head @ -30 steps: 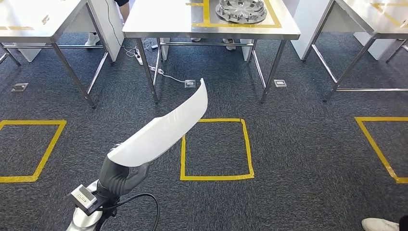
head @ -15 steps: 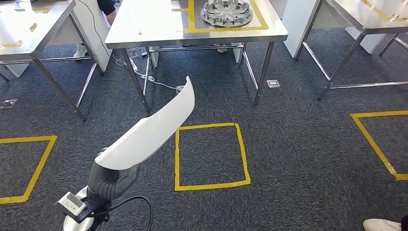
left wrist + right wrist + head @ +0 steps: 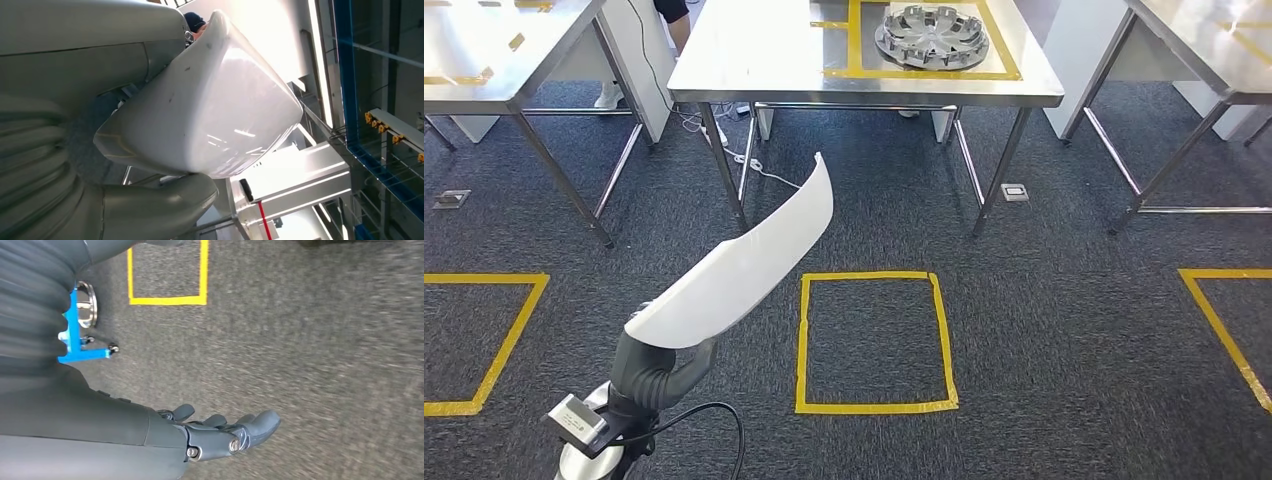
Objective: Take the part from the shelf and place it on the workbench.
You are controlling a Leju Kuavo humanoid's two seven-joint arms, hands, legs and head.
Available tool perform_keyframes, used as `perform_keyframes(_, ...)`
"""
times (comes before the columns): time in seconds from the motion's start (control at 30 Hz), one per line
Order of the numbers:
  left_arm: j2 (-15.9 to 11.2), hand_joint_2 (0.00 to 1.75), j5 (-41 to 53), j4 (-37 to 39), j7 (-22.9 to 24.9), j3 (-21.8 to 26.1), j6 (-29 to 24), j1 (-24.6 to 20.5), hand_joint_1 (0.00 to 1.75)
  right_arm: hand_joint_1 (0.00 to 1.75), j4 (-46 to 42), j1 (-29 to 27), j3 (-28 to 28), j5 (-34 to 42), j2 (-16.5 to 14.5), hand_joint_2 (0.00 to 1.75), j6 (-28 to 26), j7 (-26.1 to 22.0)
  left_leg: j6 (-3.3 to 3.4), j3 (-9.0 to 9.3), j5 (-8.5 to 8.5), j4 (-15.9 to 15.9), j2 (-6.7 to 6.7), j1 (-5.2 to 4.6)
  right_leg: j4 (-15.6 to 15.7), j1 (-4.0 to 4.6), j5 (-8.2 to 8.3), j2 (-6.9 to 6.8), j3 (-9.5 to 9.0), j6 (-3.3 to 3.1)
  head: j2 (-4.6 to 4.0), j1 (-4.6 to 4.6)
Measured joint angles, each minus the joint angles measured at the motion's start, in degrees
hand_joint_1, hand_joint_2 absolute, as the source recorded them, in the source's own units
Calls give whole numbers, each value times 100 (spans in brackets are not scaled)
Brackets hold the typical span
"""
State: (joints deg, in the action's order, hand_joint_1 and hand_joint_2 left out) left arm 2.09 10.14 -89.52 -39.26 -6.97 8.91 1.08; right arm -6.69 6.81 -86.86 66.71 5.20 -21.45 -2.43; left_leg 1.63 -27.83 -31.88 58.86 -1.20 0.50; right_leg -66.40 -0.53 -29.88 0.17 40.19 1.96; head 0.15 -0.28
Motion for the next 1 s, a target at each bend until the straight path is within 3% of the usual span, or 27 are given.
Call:
perform_keyframes(0.07, 4, 175, 5, 11, 1, 1, 5, -15, 175, 0, -1, -14, 0, 7, 0, 175, -6, 14, -57, 128, -143, -22, -8, -16, 550, 23, 506, -6, -119, -50, 0, 21)
perform_keyframes(0.1, 5, 175, 9, 16, 2, 1, 7, -22, 175, 0, -1, -21, 0, 10, 0, 175, -7, 21, -98, 186, -180, -32, -13, -24, 663, 31, 611, -7, -149, -85, 0, 27)
perform_keyframes(0.2, 7, 175, 17, 15, 2, 0, 12, -51, 175, 0, -2, -18, 0, 14, -2, 175, -7, 32, -213, 273, -152, 80, -1, -32, 731, 21, 547, 0, -315, -219, 0, 12)
perform_keyframes(0.23, 7, 175, 18, 15, 2, -2, 13, -69, 175, 0, -2, -16, 0, 14, -2, 175, -8, 40, -235, 174, -129, 294, 13, -32, 747, 14, 517, 0, -395, -257, 0, -5)
perform_keyframes(0.3, 8, 175, 20, 21, 2, -5, 14, -91, 175, 0, -2, -16, 0, 11, -2, 175, -8, 67, -261, -250, -224, 988, 37, -27, 771, 8, 425, -1, -543, -302, 0, -45)
perform_keyframes(0.37, 8, 175, 19, 38, 1, -6, 14, -93, 175, 0, -2, -23, 0, 5, -2, 175, -1, 92, -279, -749, -589, 1529, 41, -27, 774, 12, 301, 2, -674, -317, 0, -75)
perform_keyframes(0.4, 7, 175, 17, 49, 0, -7, 13, -89, 175, 0, -2, -28, -1, 1, -2, 175, 4, 98, -283, -910, -738, 1590, 42, -28, 775, 14, 231, 6, -758, -320, 0, -86)
perform_keyframes(0.43, 7, 175, 14, 60, -2, -7, 10, -87, 175, 0, -2, -33, -1, -4, -3, 175, 12, 101, -277, -992, -761, 1490, 43, -29, 775, 16, 160, 10, -851, -320, 0, -100)
perform_keyframes(0.47, 6, 175, 11, 67, -6, -7, 6, -87, 175, 0, -2, -36, -2, -10, -4, 175, 19, 102, -255, -1003, -611, 1248, 46, -32, 776, 18, 91, 12, -946, -316, 0, -116)
perform_keyframes(0.53, 3, 175, 0, 74, -21, -6, -5, -81, 175, 0, -2, -36, -2, -18, -11, 175, 26, 102, -191, -943, 17, 586, 69, -56, 772, 30, -54, 17, -1112, -289, 0, -149)
perform_keyframes(0.57, 3, 175, -6, 76, -28, -5, -10, -75, 175, 0, -2, -31, -2, -20, -15, 175, 27, 103, -161, -908, 211, 357, 81, -69, 770, 42, -133, 19, -1177, -261, 0, -158)
perform_keyframes(0.6, 3, 175, -11, 76, -34, -5, -14, -66, 175, 0, -2, -26, -2, -21, -19, 175, 27, 103, -139, -882, 308, 224, 89, -79, 761, 53, -199, 20, -1242, -229, 0, -161)
perform_keyframes(0.67, 4, 175, -17, 66, -39, -4, -17, -58, 175, 0, -2, -10, -2, -25, -20, 175, 27, 104, -87, -791, 289, 189, 81, -65, 702, 72, -255, 20, -1348, -154, 0, -153)
perform_keyframes(0.7, 3, 175, -20, 54, -40, -2, -21, -56, 175, 0, -2, -2, -2, -27, -21, 175, 27, 103, -53, -721, 357, 169, 84, -48, 611, 73, -264, 18, -1381, -124, 0, -145)
perform_keyframes(0.77, 7, 175, -23, 31, -43, 5, -28, -55, 175, 0, -2, 21, -2, -33, -27, 175, 29, 107, 13, -581, 446, 149, 99, -21, 188, 63, -360, 13, -1219, -70, 0, -109)
perform_keyframes(0.83, 13, 175, -24, 17, -45, 8, -37, -39, 175, 0, -2, 30, -2, -37, -32, 175, 32, 120, 38, -520, 400, 141, 103, -18, -466, 46, -620, 7, -775, -23, 0, -70)
perform_keyframes(0.9, 14, 175, -25, 15, -44, 11, -46, -9, 175, 0, -2, 12, -3, -38, -32, 175, 37, 145, 35, -465, 331, 135, 85, -16, -817, 31, -836, 7, -372, 15, 0, -44)
perform_keyframes(0.93, 14, 175, -25, 15, -44, 13, -51, 3, 175, 0, -2, 4, -4, -38, -31, 175, 39, 161, 28, -427, 291, 134, 75, -15, -737, 25, -781, 7, -287, 20, 0, -28)
perform_keyframes(0.97, 14, 175, -26, 14, -44, 14, -56, 10, 175, 0, -2, 0, -4, -38, -31, 175, 40, 175, 17, -381, 251, 134, 68, -13, -484, 20, -594, 7, -290, 13, 0, -13)
perform_keyframes(1.0, 14, 175, -26, 12, -44, 14, -61, 13, 175, 0, -2, 0, -4, -38, -31, 175, 40, 186, 3, -330, 210, 134, 65, -12, -109, 18, -301, 5, -365, -6, 0, -2)
